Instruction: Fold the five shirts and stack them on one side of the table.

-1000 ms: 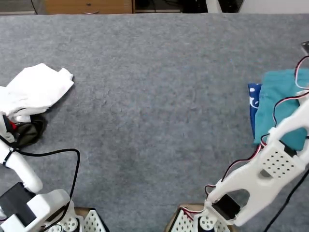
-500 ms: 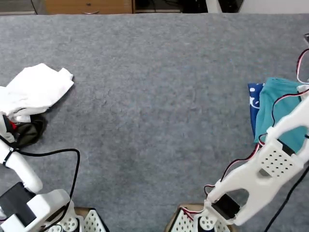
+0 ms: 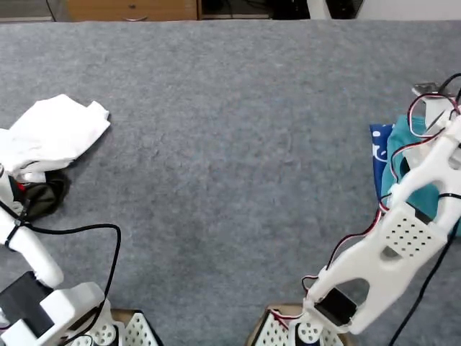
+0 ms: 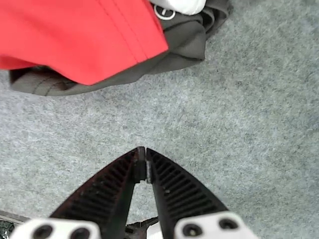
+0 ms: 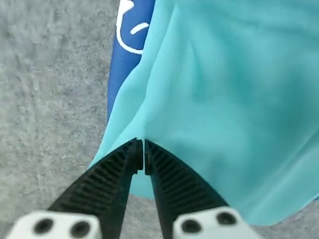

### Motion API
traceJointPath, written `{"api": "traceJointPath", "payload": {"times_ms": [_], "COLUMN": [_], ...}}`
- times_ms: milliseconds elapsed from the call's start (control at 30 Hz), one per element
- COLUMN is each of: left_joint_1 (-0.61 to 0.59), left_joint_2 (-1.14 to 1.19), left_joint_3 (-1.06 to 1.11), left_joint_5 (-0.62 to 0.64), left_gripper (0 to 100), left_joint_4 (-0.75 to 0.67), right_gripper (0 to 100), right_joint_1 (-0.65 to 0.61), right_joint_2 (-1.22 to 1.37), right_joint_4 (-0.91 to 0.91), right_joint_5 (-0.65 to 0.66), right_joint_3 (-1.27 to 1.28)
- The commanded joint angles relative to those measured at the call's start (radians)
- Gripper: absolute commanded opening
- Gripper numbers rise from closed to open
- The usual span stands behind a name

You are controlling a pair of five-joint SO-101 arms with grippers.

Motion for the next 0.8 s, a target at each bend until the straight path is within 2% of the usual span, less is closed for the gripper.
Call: {"api": "traceJointPath", "payload": {"times_ms": [0, 167, 333, 433, 533, 767], "left_joint_1": [0.003, 0.005, 0.003, 0.002, 0.002, 0.005], "left_joint_2": [-0.038, -0.038, -0.038, -0.038, -0.038, -0.038], "left_joint_3": [-0.011, -0.009, -0.009, -0.008, -0.003, -0.003], "left_joint_5": [-0.008, -0.008, -0.008, -0.008, -0.008, -0.005], "left_gripper": [2, 2, 2, 2, 2, 2], "left_joint_4": [-0.012, -0.012, -0.012, -0.012, -0.012, -0.012], "right_gripper": [0.2, 0.2, 0.2, 0.2, 0.2, 0.2], "right_joint_1": [-0.008, -0.012, -0.025, -0.039, -0.073, -0.085], "right_joint_2": [-0.035, -0.051, 0.094, 0.142, 0.136, 0.010], "right_joint_4": [-0.014, -0.023, -0.041, 0.021, 0.078, 0.081], "right_joint_5": [-0.015, -0.015, -0.029, -0.054, -0.057, -0.051], "right_joint_3": [0.005, 0.015, 0.030, -0.002, -0.031, -0.028]}}
